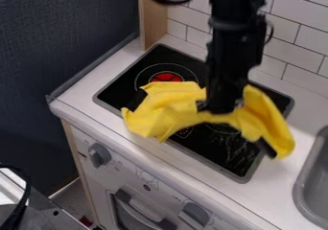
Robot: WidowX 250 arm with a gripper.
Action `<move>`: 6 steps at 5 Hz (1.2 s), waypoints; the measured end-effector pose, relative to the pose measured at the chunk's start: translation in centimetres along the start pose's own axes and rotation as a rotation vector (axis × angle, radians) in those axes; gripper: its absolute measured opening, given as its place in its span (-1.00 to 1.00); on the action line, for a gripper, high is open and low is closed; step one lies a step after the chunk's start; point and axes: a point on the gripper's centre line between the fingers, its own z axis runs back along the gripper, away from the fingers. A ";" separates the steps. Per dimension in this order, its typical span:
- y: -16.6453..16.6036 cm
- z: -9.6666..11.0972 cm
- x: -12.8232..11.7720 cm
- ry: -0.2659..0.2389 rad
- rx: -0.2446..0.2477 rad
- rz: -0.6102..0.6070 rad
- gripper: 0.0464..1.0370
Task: Fold and put the cloth on the left burner
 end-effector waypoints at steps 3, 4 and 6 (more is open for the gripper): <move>2.2 5.4 0.5 -0.018 0.074 0.018 -0.96; 6.5 6.3 -1.1 -0.036 0.146 0.036 -0.96; 13.8 2.7 -2.9 -0.005 0.157 0.045 -0.96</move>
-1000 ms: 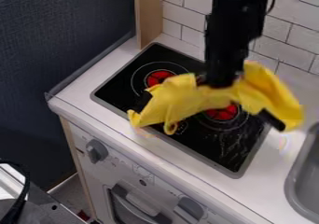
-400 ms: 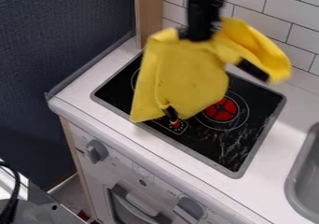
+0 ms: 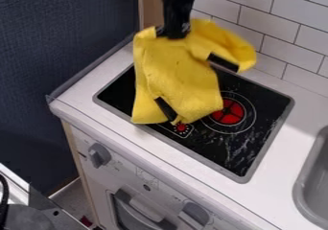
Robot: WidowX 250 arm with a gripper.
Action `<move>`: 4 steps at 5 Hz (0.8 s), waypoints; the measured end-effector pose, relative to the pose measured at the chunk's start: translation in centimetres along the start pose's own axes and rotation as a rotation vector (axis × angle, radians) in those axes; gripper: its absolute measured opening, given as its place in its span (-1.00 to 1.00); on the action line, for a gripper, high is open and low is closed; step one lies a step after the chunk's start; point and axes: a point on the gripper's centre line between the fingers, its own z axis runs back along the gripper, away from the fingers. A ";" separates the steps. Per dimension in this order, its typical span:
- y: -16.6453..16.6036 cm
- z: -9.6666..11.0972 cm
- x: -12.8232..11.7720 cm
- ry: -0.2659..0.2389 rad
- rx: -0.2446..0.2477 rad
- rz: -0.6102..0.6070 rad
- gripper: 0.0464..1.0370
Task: Fold and put the cloth on the left burner
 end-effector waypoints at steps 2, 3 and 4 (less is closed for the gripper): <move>2.1 -5.5 -1.5 0.021 -0.099 0.032 -0.92; 1.6 -5.7 -1.7 0.029 -0.139 -0.025 -0.58; 1.2 -5.9 -1.8 0.023 -0.154 -0.008 -0.03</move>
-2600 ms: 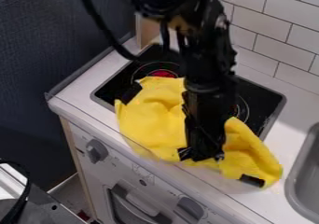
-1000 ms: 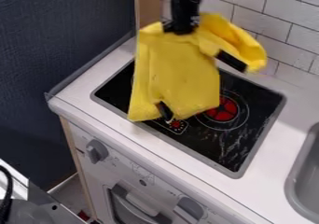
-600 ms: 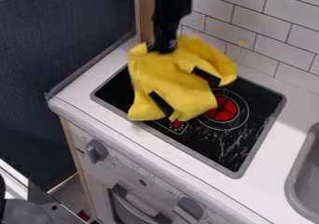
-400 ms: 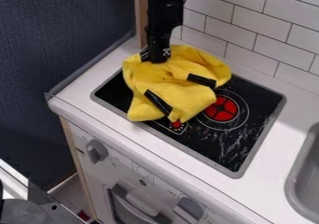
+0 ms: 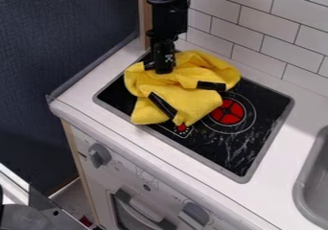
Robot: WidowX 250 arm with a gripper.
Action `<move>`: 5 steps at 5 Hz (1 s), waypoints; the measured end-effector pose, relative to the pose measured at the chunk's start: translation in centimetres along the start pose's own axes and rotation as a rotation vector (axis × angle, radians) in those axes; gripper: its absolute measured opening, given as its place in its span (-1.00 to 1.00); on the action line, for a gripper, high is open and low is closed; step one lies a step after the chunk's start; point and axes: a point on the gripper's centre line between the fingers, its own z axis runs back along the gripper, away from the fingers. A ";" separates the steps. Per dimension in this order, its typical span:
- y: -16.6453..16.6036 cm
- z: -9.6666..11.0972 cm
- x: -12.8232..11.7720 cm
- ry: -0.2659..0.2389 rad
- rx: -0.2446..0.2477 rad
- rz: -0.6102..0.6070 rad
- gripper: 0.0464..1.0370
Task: Fold and put the cloth on the left burner
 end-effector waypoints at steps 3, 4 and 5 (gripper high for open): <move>-1.8 3.7 0.3 0.031 0.130 0.076 0.95; -2.9 3.2 1.6 -0.021 0.087 0.053 0.95; -5.1 3.3 3.1 0.024 0.050 0.018 0.95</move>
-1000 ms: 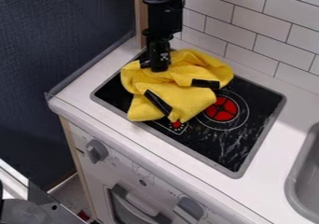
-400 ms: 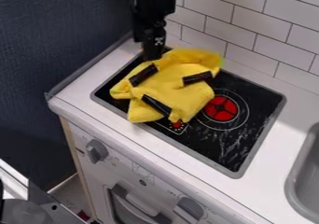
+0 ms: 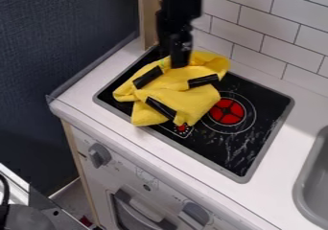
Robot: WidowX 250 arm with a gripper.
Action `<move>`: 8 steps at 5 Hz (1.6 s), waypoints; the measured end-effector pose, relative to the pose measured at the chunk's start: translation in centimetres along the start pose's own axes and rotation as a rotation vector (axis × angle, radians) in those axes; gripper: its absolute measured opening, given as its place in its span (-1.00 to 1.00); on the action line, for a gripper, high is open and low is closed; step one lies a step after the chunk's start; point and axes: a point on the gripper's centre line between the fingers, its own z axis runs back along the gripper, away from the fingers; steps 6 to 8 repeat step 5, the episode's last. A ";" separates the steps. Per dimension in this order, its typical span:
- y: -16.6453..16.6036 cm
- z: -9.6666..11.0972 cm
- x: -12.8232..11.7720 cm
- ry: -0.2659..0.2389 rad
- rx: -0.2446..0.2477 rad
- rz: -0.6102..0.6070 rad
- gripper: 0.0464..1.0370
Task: Fold and put the cloth on the left burner
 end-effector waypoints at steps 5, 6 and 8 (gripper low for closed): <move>-15.5 -3.2 9.2 0.016 -0.094 -0.133 0.95; -15.5 -3.2 9.2 0.016 -0.094 -0.133 0.95; -15.5 -3.2 9.2 0.016 -0.094 -0.133 0.95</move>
